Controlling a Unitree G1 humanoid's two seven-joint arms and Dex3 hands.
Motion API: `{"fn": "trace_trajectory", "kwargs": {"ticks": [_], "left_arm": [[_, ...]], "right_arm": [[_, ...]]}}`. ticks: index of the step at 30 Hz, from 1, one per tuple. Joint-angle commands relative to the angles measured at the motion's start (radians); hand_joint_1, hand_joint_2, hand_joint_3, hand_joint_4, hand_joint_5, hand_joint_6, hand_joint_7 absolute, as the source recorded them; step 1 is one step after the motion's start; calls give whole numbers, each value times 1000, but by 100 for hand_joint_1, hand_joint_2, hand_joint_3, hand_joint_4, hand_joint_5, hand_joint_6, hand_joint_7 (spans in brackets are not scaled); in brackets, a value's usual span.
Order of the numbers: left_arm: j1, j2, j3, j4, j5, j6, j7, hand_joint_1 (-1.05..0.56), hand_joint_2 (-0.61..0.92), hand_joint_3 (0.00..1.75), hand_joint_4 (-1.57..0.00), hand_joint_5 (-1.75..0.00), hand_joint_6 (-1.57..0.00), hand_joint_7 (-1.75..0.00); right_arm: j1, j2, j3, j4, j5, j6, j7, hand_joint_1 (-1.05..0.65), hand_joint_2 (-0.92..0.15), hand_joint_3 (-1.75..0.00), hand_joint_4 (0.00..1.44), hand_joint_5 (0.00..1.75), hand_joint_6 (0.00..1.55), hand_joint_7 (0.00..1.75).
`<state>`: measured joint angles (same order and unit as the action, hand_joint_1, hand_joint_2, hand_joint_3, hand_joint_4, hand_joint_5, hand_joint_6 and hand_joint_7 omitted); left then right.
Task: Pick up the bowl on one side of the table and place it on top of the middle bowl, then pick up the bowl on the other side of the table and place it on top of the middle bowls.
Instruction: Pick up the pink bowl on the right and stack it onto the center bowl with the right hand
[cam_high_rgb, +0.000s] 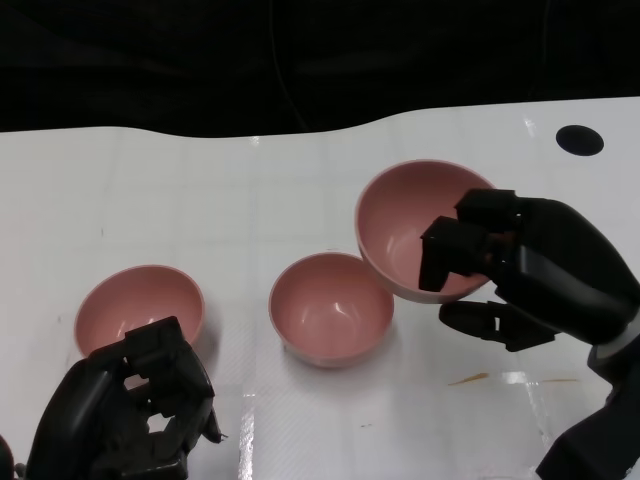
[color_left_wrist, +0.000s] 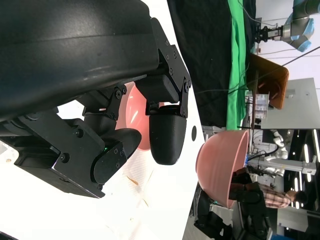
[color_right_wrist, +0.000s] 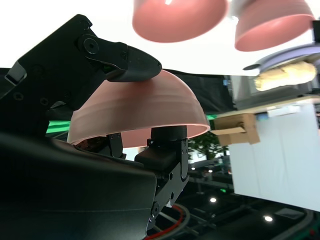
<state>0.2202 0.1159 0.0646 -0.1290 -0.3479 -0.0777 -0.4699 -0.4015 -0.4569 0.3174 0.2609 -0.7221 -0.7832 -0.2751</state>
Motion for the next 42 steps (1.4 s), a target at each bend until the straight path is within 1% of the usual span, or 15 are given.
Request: {"fn": "trace_trajectory", "kwargs": {"ticks": [1, 3, 7, 9, 11, 22, 30, 31, 33, 34, 36, 38, 39, 41, 42], "left_arm": [[1, 11, 3, 8, 15, -17, 4, 0, 56, 117, -78, -165, -78, -145], [1, 11, 1, 10, 24, -27, 5, -1, 56, 116, -78, -164, -78, -145], [0, 9, 2, 12, 29, -31, 4, -1, 57, 115, -78, -164, -78, -146], [-2, 7, 3, 23, 28, -43, 0, -1, 57, 115, -78, -164, -78, -146], [-4, 6, 2, 28, 27, -49, -2, -1, 58, 116, -78, -164, -78, -147], [-8, 8, 2, 39, 21, -59, -10, -1, 57, 117, -77, -165, -77, -147], [-8, 9, 2, 41, 20, -61, -10, -1, 58, 117, -77, -165, -77, -147], [-6, 10, 1, 34, 14, -54, -14, -1, 58, 117, -77, -165, -77, -147], [-4, 13, -2, 24, 9, -46, -16, -3, 58, 115, -78, -162, -78, -142], [-3, 13, -2, 22, 11, -46, -15, -3, 58, 114, -78, -161, -79, -141], [-4, 13, -3, 23, 14, -48, -14, -4, 58, 113, -78, -162, -79, -141], [-6, 11, -3, 27, 6, -47, -18, -4, 58, 112, -77, -162, -80, -140], [-8, 9, -2, 30, 1, -47, -20, -4, 62, 107, -76, -166, -81, -140], [-11, 7, -3, 31, 1, -46, -18, -5, 64, 103, -75, -168, -81, -140], [-11, 6, -4, 30, 5, -45, -13, -5, 64, 103, -74, -172, -81, -142]], "right_arm": [[-36, 21, -3, -12, 17, -25, 6, -14, -55, -96, 87, 175, 58, 175], [-46, 36, 0, -7, 12, -39, 1, -12, -50, -103, 87, 175, 57, 175], [-49, 45, -6, 0, 7, -50, 3, -11, -48, -106, 87, 175, 56, 175], [-65, 81, 19, -11, 3, -49, 20, -15, -48, -107, 90, 175, 59, 175], [-71, 97, 29, -16, 1, -49, 29, -17, -48, -108, 92, 175, 61, 175], [-75, 117, 34, -13, -12, -56, 29, -17, -48, -108, 93, 175, 62, 175], [-75, 121, 30, -12, -16, -59, 30, -17, -49, -106, 93, 175, 62, 175], [-70, 149, 73, -11, -34, -59, 48, -17, -49, -106, 93, 175, 62, 175], [-64, 185, 131, -7, -52, -61, 75, -16, -47, -101, 94, 175, 63, 175], [-62, 191, 146, -6, -53, -61, 84, -16, -51, -93, 94, 175, 63, 175], [-62, 191, 151, -5, -49, -60, 88, -16, -53, -85, 93, 175, 63, 175], [-60, 194, 157, 3, -56, -66, 83, -15, -54, -83, 93, 175, 63, 175], [-59, 196, 161, 9, -61, -71, 78, -16, -56, -79, 94, 175, 63, 171], [-56, 197, 169, 19, -70, -75, 77, -16, -57, -77, 94, 175, 63, 170], [-55, 196, 173, 22, -72, -76, 79, -19, -63, -72, 93, 175, 64, 162]]}}
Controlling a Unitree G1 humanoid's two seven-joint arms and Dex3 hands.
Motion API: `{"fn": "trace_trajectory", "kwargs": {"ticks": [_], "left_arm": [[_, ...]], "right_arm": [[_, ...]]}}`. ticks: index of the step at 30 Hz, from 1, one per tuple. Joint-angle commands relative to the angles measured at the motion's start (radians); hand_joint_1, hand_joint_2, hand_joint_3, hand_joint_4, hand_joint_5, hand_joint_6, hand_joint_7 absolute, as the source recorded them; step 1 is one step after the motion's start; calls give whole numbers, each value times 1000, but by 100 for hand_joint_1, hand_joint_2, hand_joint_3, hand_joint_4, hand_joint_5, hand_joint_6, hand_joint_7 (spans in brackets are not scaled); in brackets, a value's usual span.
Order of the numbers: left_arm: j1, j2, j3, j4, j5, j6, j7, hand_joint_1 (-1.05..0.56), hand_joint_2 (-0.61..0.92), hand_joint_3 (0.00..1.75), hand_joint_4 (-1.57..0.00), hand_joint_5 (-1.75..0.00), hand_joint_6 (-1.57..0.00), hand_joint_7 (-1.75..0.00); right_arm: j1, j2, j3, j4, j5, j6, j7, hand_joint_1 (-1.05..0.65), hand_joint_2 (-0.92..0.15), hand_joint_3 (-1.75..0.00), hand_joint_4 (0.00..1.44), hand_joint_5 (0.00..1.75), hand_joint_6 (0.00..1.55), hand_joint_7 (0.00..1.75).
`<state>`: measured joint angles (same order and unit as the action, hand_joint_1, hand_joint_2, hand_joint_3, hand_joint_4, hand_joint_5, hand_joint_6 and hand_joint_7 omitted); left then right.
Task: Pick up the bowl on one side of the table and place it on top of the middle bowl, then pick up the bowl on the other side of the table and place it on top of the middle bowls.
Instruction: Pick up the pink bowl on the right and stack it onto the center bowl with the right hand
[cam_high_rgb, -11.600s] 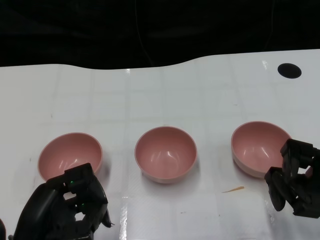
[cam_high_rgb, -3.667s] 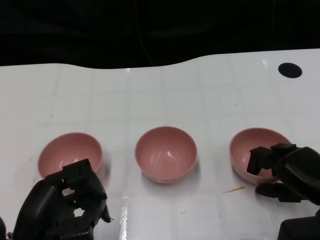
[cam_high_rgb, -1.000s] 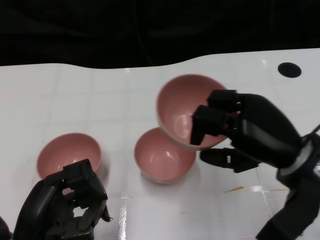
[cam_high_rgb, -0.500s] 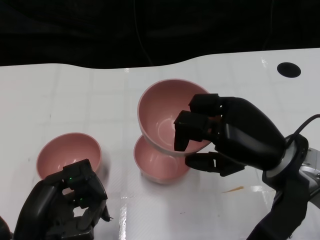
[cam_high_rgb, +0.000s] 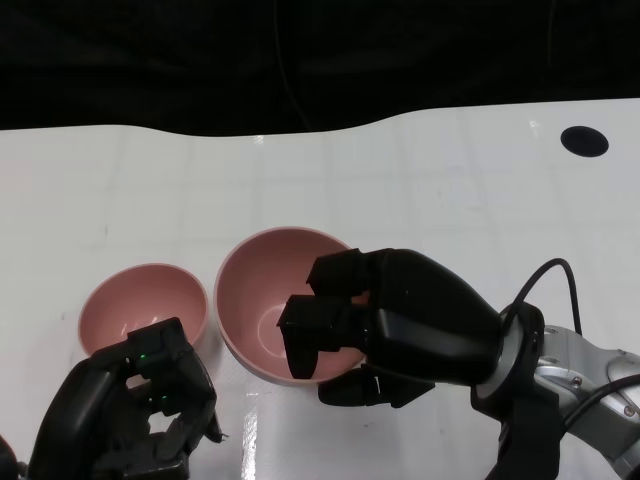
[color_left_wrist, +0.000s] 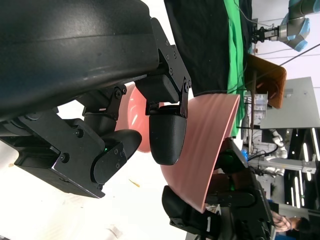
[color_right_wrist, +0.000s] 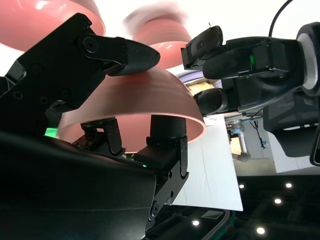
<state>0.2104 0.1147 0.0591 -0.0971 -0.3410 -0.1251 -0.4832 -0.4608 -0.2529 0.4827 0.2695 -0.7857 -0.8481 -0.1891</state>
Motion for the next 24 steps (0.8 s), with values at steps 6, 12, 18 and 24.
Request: {"fn": "trace_trajectory", "kwargs": {"ticks": [6, 12, 18, 24], "left_arm": [[1, 12, 0, -11, -15, 19, -4, -6, 63, 103, -73, -175, -79, -146], [2, 16, 0, -8, -1, 9, -2, -5, 64, 102, -73, -175, -77, -147], [2, 16, 1, -8, 0, 8, -2, -5, 64, 100, -73, -175, -77, -147], [-1, 13, 1, 7, 1, -1, -5, -5, 65, 102, -74, -170, -78, -143]], "right_arm": [[7, -15, 25, 34, -24, -4, 6, -22, -76, -47, 89, 175, 69, 145], [-4, -18, 29, 63, -37, -4, -11, -19, -75, -49, 89, 175, 64, 159], [-5, -17, 28, 65, -39, -5, -12, -18, -74, -51, 89, 175, 62, 163], [-16, -19, 16, 69, -19, 0, -1, -17, -74, -53, 89, 175, 62, 165]]}}
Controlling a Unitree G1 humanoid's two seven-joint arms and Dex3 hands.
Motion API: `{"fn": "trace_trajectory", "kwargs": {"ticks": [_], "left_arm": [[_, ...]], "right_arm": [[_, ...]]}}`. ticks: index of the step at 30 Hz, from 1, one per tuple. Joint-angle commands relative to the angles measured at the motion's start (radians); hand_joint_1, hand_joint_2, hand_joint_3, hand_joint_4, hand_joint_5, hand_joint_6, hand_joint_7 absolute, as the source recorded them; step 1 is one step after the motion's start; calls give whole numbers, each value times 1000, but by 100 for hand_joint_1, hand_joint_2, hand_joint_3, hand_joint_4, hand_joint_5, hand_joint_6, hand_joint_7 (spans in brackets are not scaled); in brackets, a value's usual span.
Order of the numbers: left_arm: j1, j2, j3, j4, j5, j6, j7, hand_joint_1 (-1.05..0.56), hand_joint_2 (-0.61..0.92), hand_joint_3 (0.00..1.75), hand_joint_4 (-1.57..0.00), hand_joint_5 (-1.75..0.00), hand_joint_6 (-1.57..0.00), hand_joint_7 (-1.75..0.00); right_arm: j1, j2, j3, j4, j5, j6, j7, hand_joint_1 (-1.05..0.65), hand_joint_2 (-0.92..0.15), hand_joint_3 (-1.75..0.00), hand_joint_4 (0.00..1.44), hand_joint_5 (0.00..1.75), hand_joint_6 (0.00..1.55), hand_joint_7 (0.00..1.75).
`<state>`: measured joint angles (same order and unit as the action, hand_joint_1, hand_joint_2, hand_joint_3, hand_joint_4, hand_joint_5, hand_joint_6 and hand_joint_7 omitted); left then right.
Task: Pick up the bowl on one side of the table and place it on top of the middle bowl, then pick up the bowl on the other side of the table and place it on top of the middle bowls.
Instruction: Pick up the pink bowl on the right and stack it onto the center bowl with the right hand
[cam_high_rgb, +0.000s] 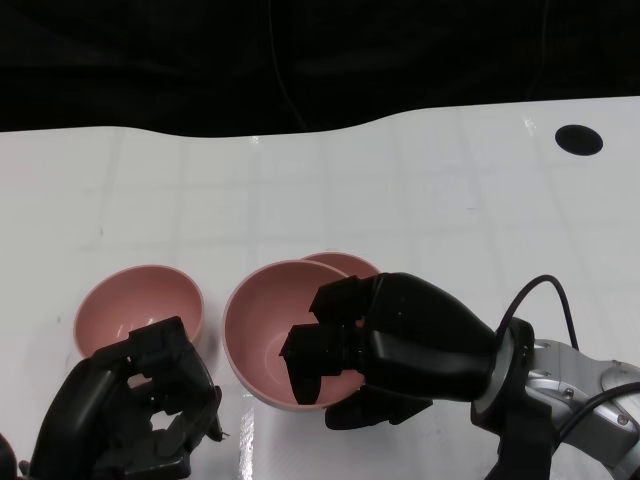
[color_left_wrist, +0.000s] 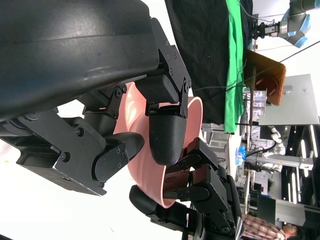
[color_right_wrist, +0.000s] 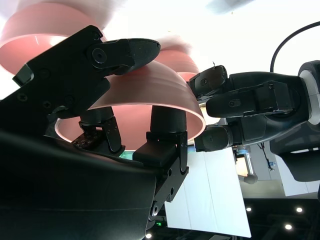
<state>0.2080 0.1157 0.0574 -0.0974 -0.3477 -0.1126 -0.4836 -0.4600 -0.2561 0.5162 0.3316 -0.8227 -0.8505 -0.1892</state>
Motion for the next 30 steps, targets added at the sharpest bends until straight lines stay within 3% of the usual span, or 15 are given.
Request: {"fn": "trace_trajectory", "kwargs": {"ticks": [1, 17, 20, 23, 27, 30], "left_arm": [[0, 11, 2, 12, 7, -16, -6, -5, 65, 102, -75, -168, -78, -142], [8, 0, 0, 0, 27, -15, 12, -3, 59, 111, -76, -165, -78, -142], [-6, -5, 1, 28, 18, -32, -3, -3, 58, 113, -75, -164, -77, -143], [-8, -6, 0, 35, 16, -38, -5, -3, 57, 115, -75, -164, -76, -145], [-8, -8, -1, 37, 19, -45, -5, -3, 56, 117, -75, -165, -76, -146], [-7, -8, -2, 40, 23, -57, -7, -3, 57, 117, -74, -167, -76, -147]], "right_arm": [[-19, -17, -21, 8, 24, 4, 2, -17, -74, -53, 89, 175, 63, 165], [-40, -22, -28, 0, 13, 7, -6, -18, -74, -52, 90, 175, 64, 161], [-87, -17, -31, 41, -9, 0, -42, -17, -72, -52, 92, 175, 66, 163], [-107, -22, -27, 61, -15, -4, -48, -16, -71, -55, 94, 175, 63, 173], [-124, -31, -22, 82, -25, -14, -55, -15, -70, -58, 93, 175, 62, 175], [-140, -38, -17, 113, -37, -30, -71, -15, -62, -73, 91, 175, 61, 175]]}}
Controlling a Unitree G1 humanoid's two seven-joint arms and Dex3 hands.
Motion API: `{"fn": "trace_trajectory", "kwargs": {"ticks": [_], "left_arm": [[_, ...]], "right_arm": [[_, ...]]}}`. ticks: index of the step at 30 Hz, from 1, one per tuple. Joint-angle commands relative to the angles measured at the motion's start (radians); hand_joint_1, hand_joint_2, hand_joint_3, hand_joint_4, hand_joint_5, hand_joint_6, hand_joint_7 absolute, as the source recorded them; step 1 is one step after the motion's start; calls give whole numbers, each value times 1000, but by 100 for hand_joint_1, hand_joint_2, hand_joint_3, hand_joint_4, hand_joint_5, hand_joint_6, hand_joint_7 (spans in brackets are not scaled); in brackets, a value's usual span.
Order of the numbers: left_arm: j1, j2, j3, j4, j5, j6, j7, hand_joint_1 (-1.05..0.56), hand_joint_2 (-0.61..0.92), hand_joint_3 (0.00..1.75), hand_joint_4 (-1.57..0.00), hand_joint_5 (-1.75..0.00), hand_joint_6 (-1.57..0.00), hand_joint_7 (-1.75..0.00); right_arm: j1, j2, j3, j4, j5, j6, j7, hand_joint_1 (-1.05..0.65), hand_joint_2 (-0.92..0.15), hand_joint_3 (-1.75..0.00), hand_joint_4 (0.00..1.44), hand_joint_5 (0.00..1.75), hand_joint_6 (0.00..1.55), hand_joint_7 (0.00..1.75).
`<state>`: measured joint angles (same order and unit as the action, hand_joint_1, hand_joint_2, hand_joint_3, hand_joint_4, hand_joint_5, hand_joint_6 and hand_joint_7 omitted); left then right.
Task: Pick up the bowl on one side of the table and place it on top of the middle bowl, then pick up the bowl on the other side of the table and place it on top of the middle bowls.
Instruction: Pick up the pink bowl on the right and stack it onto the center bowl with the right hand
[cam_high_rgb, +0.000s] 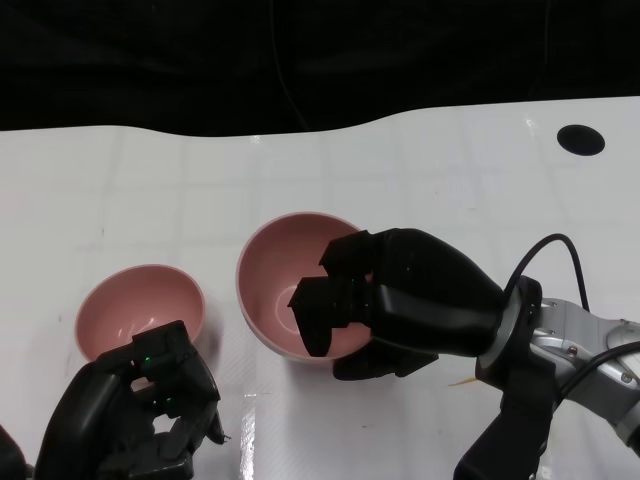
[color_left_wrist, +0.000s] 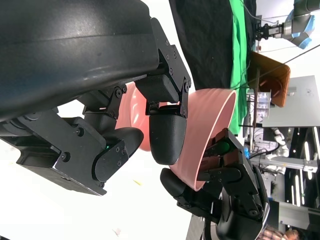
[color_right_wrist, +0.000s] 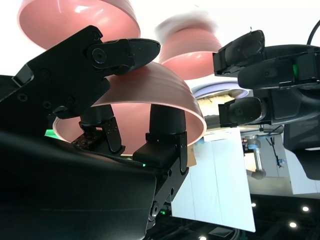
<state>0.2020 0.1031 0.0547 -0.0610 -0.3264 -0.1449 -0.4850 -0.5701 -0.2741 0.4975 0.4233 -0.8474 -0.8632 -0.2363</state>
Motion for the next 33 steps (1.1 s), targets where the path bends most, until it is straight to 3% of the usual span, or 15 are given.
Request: {"fn": "trace_trajectory", "kwargs": {"ticks": [1, 20, 24, 33], "left_arm": [[-2, 5, 0, 5, 1, -26, -6, -2, 57, 116, -74, -167, -76, -147], [0, 13, -7, 7, 27, -50, 6, -2, 60, 114, -75, -167, -76, -146], [9, 10, -8, -14, 16, -18, 17, 0, 60, 115, -76, -164, -77, -143], [11, 12, -9, -18, 13, -13, 17, 0, 60, 114, -76, -162, -78, -141]], "right_arm": [[-32, -20, 2, 25, -14, -19, -27, -15, -61, -75, 91, 175, 61, 175], [-89, -30, 33, 156, -54, -22, -69, -15, -65, -72, 86, 175, 56, 175], [-113, -32, 60, 251, -105, -11, -138, -14, -65, -70, 85, 175, 57, 175], [-136, -32, 96, 310, -119, -15, -204, -12, -66, -66, 85, 175, 56, 175]]}}
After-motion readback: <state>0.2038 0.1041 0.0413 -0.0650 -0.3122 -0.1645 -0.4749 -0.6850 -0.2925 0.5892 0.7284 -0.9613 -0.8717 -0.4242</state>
